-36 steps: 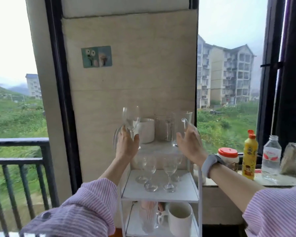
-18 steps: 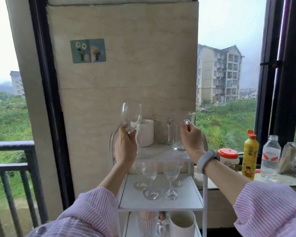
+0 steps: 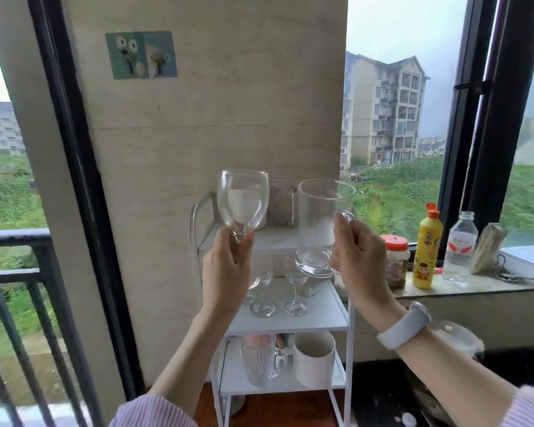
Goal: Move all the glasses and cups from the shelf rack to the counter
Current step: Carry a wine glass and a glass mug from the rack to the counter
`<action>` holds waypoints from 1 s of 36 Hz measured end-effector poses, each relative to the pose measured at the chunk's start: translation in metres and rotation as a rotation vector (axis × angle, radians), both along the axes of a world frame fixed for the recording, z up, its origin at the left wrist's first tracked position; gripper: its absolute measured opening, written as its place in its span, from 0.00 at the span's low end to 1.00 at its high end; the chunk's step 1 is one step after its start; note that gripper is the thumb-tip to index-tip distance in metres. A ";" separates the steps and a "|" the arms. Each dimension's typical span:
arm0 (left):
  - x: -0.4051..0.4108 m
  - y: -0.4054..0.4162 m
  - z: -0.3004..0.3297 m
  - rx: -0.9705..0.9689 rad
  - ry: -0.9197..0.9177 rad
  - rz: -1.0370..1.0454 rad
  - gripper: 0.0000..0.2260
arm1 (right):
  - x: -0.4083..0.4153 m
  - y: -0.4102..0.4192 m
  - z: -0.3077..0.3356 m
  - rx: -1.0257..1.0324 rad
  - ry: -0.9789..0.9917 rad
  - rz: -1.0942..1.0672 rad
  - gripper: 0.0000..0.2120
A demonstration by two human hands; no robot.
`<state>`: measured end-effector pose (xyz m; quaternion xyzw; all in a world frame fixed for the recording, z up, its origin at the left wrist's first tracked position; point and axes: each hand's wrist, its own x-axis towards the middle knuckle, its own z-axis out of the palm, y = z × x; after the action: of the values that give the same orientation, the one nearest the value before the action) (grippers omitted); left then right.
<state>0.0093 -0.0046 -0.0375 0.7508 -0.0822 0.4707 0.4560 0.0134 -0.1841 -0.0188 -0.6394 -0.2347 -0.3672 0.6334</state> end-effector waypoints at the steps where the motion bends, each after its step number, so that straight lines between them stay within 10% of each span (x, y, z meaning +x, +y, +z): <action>1: -0.006 -0.003 -0.009 0.001 0.020 -0.026 0.11 | -0.009 -0.003 -0.008 0.023 0.016 0.029 0.21; 16: -0.064 -0.104 -0.150 0.019 0.470 -0.346 0.08 | -0.114 -0.121 -0.150 -0.228 0.329 -0.279 0.16; 36: -0.228 -0.504 -0.209 0.276 0.547 -1.024 0.13 | -0.392 -0.448 -0.226 -0.799 1.120 -0.907 0.13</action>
<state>-0.2188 -0.5087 -0.2470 0.7620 -0.3739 -0.0345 0.5276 -0.3787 -0.6322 -0.2445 -0.9377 0.2841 -0.1026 0.1716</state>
